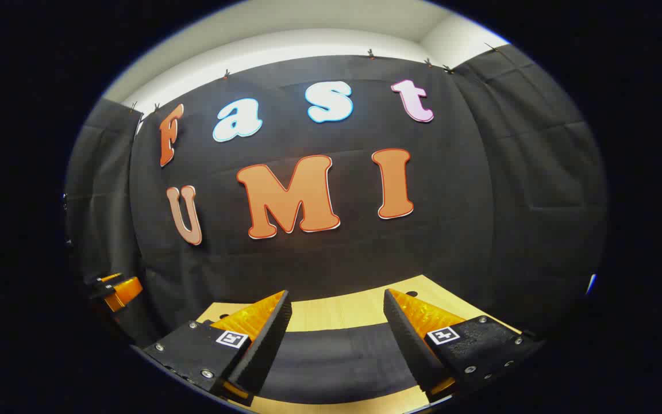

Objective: Grasp the waist and the cuffs of the jeans and fold them to make the two legs overlap; first hold the waist and fold one-third of the jeans toward the cuffs, then hold the cuffs and fold the remaining one-third in the same direction to finish folding.

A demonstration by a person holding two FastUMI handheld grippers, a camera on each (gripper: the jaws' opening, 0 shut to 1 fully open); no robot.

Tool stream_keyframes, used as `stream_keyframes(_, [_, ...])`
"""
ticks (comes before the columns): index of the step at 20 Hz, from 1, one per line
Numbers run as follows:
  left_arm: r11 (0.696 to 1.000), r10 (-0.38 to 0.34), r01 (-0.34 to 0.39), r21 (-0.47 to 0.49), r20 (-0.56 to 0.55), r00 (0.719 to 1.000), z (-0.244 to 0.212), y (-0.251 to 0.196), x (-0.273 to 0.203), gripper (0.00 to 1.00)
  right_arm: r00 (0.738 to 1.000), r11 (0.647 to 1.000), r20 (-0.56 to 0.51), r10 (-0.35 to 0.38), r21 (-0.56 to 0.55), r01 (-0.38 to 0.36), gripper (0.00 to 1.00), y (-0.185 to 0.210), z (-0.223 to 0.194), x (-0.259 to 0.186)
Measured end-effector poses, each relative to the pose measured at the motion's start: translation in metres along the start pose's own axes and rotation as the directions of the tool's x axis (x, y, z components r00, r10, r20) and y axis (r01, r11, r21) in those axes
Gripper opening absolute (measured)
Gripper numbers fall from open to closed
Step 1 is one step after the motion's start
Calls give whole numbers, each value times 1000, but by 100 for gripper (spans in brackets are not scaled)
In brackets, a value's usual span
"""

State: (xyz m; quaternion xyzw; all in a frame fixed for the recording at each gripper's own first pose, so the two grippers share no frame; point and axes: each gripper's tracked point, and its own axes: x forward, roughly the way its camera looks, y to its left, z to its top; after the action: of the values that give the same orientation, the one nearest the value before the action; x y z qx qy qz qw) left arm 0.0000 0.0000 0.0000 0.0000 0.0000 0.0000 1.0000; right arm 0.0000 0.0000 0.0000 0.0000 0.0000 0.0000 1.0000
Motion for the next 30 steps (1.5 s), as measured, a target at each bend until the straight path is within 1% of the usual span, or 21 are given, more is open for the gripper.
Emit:
stream_keyframes(1, [1000,20,-20,-5,5,1000,1,6,-2,97,1000,1000,0,13,-2,-13,100,2,5,4])
stream_keyframes(2, [999,33,-33,-13,6,999,2,13,-3,95,1000,1000,-3,23,-1,-23,97,3,7,6])
stream_keyframes(3, [998,51,-51,-19,1,999,1,19,-4,97,1000,999,-4,31,-8,-31,100,1,9,9])
stream_keyframes(4, [997,76,-76,-23,-2,997,1,28,-4,95,1000,999,-5,29,-24,-29,100,-3,10,14])
stream_keyframes(5, [995,94,-94,-25,-5,996,-2,32,-2,95,1000,999,-7,24,-41,-24,97,-4,11,19])
stream_keyframes(6, [994,109,-110,-23,-12,994,-3,38,-1,95,1000,998,-15,23,-52,-23,97,-5,9,27])
stream_keyframes(7, [992,122,-122,-16,-19,992,-7,40,0,98,999,998,-21,24,-57,-25,97,-5,7,31])
stream_keyframes(9, [992,128,-128,1,-37,991,-12,41,5,97,999,997,-25,28,-71,-30,97,-6,3,34])
stream_keyframes(10, [992,127,-126,7,-37,991,-9,39,7,97,999,996,-28,29,-83,-31,100,-6,1,36])
stream_keyframes(11, [992,126,-126,14,-30,992,-7,38,11,97,999,995,-31,29,-93,-31,97,-7,0,37])
stream_keyframes(12, [992,124,-123,25,-22,992,-3,35,15,97,999,995,-37,27,-97,-31,100,-9,-2,36])
stream_keyframes(13, [992,123,-123,40,-14,992,-3,33,17,97,999,995,-43,28,-98,-32,100,-10,-4,36])
stream_keyframes(14, [991,122,-121,51,-6,993,2,31,20,97,999,995,-44,25,-99,-30,97,-10,-3,35])
stream_keyframes(16, [992,112,-111,53,-3,994,2,25,26,95,999,995,-46,14,-100,-18,97,-12,-5,36])
stream_keyframes(17, [993,105,-105,47,-7,994,2,24,30,97,999,995,-45,11,-97,-16,97,-12,-5,36])
stream_keyframes(18, [994,105,-104,44,-11,994,0,22,31,97,999,996,-45,6,-91,-10,100,-14,-5,36])
stream_keyframes(19, [993,106,-105,44,-15,994,-3,23,32,97,999,996,-44,5,-86,-9,97,-14,-5,36])
stream_keyframes(24, [992,118,-116,57,-34,992,-10,30,33,96,998,997,-61,0,-78,-5,97,-21,-8,37])
stream_keyframes(25, [991,124,-121,64,-41,991,-14,34,31,96,998,997,-69,2,-77,-8,100,-20,-11,37])
stream_keyframes(26, [990,132,-128,62,-50,990,-16,38,30,95,997,997,-76,5,-72,-10,97,-20,-14,38])
stream_keyframes(30, [990,131,-136,-34,-116,984,-35,47,25,96,994,998,-96,43,-41,-47,97,-13,-22,41])
